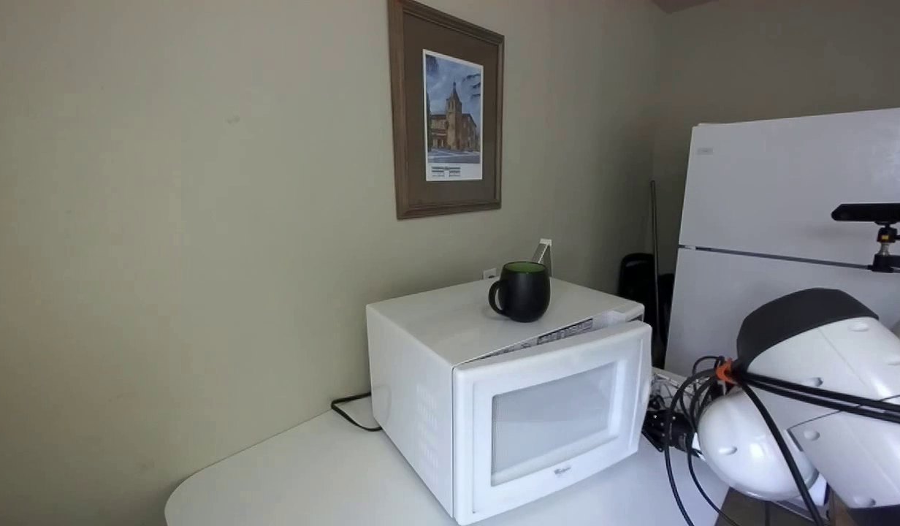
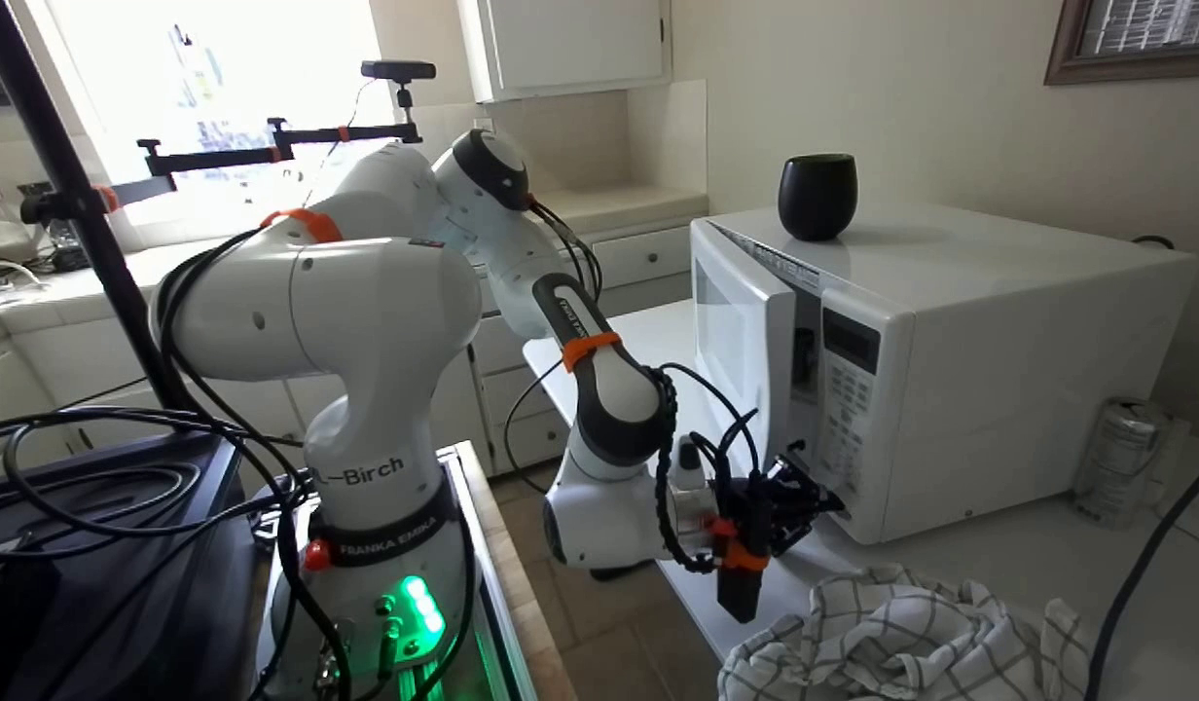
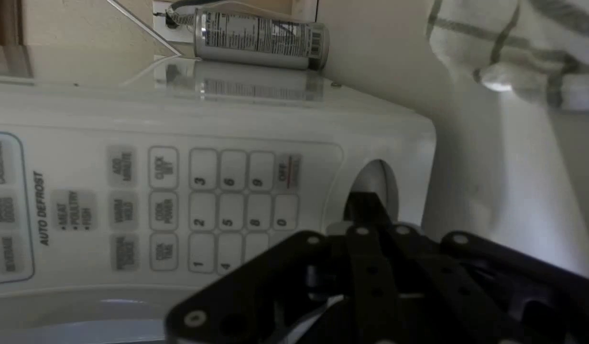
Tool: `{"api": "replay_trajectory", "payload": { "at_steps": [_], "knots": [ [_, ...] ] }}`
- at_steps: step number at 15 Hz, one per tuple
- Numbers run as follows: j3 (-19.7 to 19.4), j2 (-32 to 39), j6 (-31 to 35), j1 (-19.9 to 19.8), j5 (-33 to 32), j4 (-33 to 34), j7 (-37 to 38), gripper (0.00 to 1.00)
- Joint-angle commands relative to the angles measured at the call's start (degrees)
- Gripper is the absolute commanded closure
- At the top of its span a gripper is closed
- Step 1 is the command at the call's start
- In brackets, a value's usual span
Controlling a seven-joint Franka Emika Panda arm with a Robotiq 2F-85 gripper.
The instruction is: Open the microwave door by pressing the bottom right button
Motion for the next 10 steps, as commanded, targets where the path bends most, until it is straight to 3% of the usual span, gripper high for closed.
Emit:
{"api": "replay_trajectory", "payload": {
  "at_steps": [1,8,9,10],
  "knots": [
    [-2.78,7.49,4.50,5.14,-0.29,3.22,6.63,1.00],
    [2.62,18.28,16.76,21.12,-0.85,-0.21,18.89,1.00],
    [4.08,12.02,13.20,19.26,-0.85,-3.30,13.52,1.00],
    [4.81,12.89,13.01,20.54,-1.31,-4.21,14.26,1.00]
  ]
}}
